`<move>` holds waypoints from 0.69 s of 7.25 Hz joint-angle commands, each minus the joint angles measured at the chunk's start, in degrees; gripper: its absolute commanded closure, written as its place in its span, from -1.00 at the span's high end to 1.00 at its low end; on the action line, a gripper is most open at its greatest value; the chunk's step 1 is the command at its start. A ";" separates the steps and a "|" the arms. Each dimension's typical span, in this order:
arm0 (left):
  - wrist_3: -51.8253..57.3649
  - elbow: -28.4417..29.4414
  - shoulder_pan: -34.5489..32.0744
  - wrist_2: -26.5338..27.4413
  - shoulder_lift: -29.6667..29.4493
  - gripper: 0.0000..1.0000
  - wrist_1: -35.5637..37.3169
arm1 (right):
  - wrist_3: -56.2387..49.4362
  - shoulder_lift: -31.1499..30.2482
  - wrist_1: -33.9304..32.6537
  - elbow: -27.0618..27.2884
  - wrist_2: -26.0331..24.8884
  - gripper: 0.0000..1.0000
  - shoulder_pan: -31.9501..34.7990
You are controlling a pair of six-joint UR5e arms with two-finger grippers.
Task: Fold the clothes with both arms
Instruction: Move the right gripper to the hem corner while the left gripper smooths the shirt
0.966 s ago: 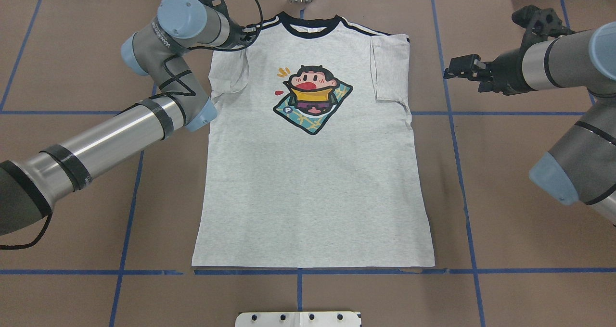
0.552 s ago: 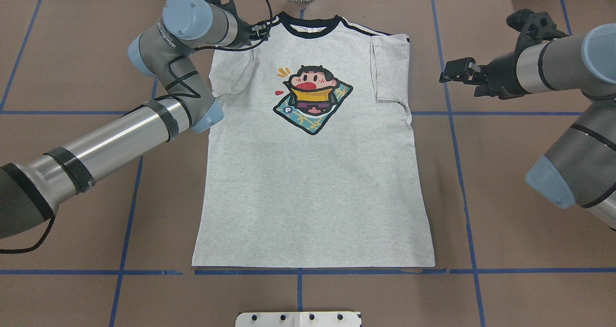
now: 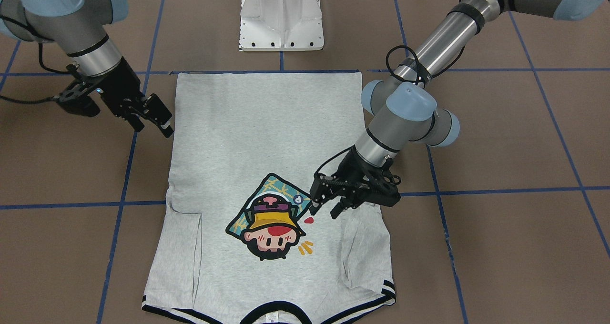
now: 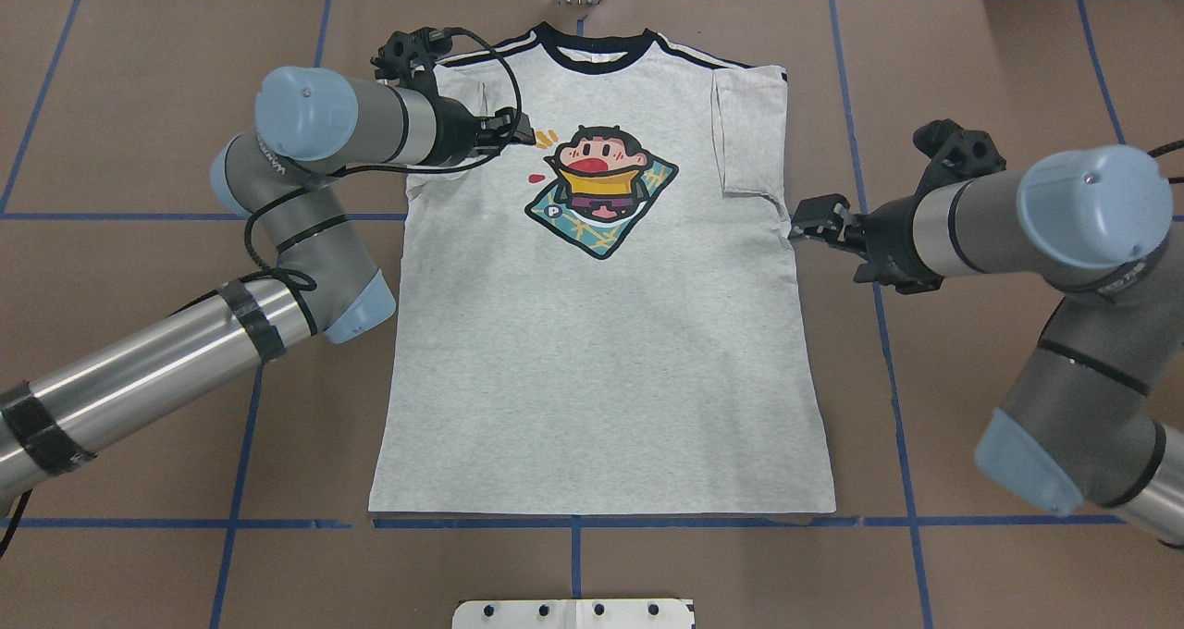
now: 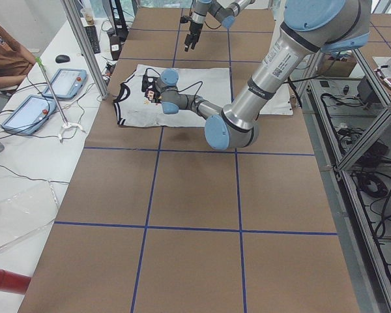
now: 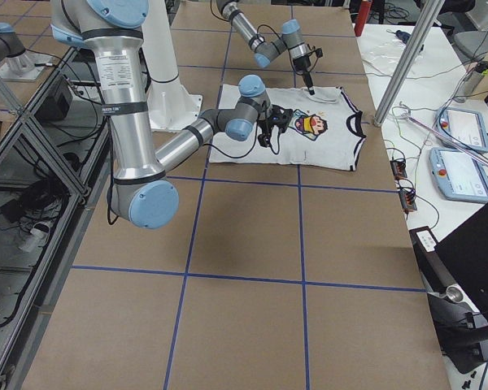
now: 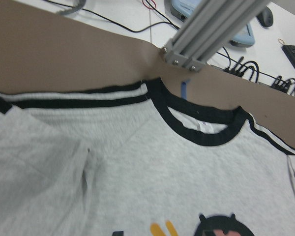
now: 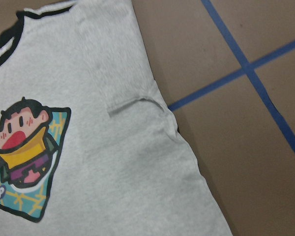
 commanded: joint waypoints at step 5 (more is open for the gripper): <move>-8.72 -24.10 1.09 -7.66 15.09 0.37 0.18 | 29.14 -13.90 -4.66 8.56 -15.60 0.81 -23.10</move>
